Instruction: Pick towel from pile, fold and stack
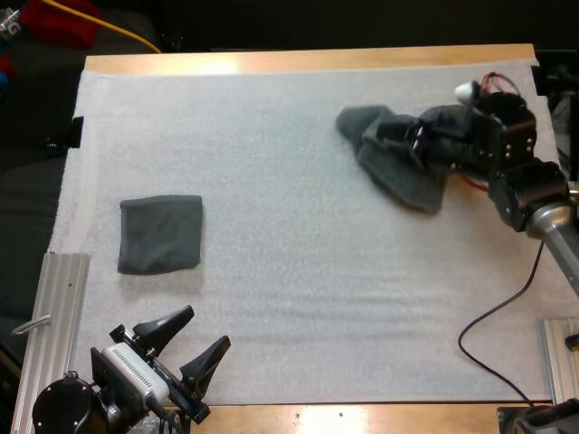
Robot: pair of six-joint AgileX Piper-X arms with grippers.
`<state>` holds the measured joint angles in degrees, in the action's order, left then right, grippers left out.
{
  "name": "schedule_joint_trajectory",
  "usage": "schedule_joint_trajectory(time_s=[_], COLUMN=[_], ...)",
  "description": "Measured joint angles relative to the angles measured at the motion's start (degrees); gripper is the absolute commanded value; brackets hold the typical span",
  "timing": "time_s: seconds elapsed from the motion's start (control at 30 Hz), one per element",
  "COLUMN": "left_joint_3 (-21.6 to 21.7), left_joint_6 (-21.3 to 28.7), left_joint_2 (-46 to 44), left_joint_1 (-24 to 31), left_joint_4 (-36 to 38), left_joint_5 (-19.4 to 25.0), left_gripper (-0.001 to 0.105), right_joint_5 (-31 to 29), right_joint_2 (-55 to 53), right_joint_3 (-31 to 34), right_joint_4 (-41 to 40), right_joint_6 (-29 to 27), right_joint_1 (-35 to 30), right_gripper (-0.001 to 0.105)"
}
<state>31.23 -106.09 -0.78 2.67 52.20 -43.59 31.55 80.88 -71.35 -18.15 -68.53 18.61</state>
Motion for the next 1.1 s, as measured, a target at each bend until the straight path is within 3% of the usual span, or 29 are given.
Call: schedule_joint_trajectory(time_s=[0.37,0.63,1.1], left_joint_3=[0.00,0.00,0.00], left_joint_6=[-1.46,-1.46,-1.46], left_joint_2=[0.00,0.00,0.00], left_joint_1=[0.00,0.00,0.00], left_joint_4=[0.00,0.00,0.00], left_joint_5=[-0.33,-1.02,-1.02], left_gripper=[0.064,0.064,0.064], right_joint_5=[-5.55,-9.25,-13.07], right_joint_2=[-2.40,-2.40,-2.40], right_joint_3=[0.01,1.01,9.08], right_joint_4=[-13.01,-15.05,-17.66], right_joint_6=[-6.37,-7.08,-8.18], right_joint_1=[11.86,20.52,32.47], right_gripper=[0.001,0.001,0.001])
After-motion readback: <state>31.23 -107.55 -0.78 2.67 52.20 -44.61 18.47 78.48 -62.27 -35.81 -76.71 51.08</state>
